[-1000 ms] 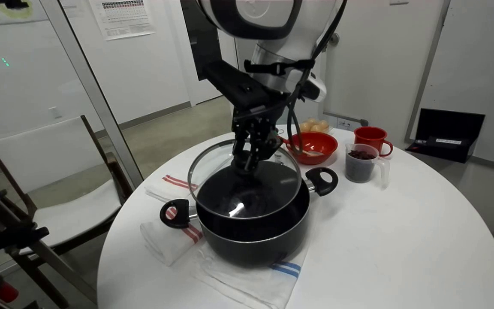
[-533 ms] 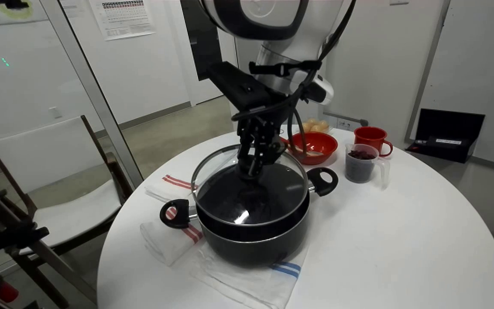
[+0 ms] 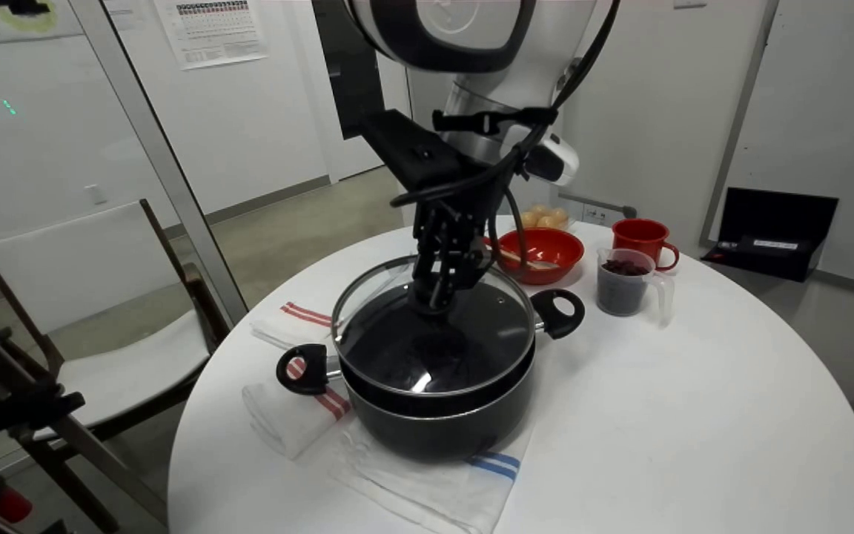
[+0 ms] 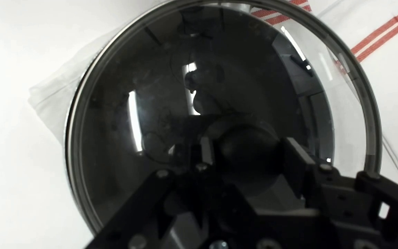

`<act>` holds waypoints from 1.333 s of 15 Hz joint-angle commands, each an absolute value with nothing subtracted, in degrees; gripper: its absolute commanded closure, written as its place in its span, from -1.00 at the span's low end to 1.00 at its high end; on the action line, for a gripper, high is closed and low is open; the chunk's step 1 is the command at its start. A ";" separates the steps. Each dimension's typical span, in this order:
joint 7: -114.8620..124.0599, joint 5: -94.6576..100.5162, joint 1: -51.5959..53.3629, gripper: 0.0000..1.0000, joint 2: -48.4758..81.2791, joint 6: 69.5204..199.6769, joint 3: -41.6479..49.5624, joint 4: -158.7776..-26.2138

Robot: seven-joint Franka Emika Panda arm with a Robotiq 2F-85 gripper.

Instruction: Put the lid on the pot

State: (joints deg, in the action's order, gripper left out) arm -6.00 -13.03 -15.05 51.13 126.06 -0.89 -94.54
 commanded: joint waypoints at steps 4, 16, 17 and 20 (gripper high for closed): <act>-3.60 -13.42 -14.19 0.50 51.96 125.36 0.36 -93.02; -2.47 -13.24 -14.06 0.50 53.14 125.04 0.71 -91.60; -2.47 -13.24 -14.08 0.50 53.27 124.97 0.72 -91.44; -2.42 -13.21 -14.09 0.50 53.47 124.99 0.77 -91.20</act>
State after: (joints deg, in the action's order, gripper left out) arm -3.55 -13.03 -14.81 53.03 126.02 0.06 -93.24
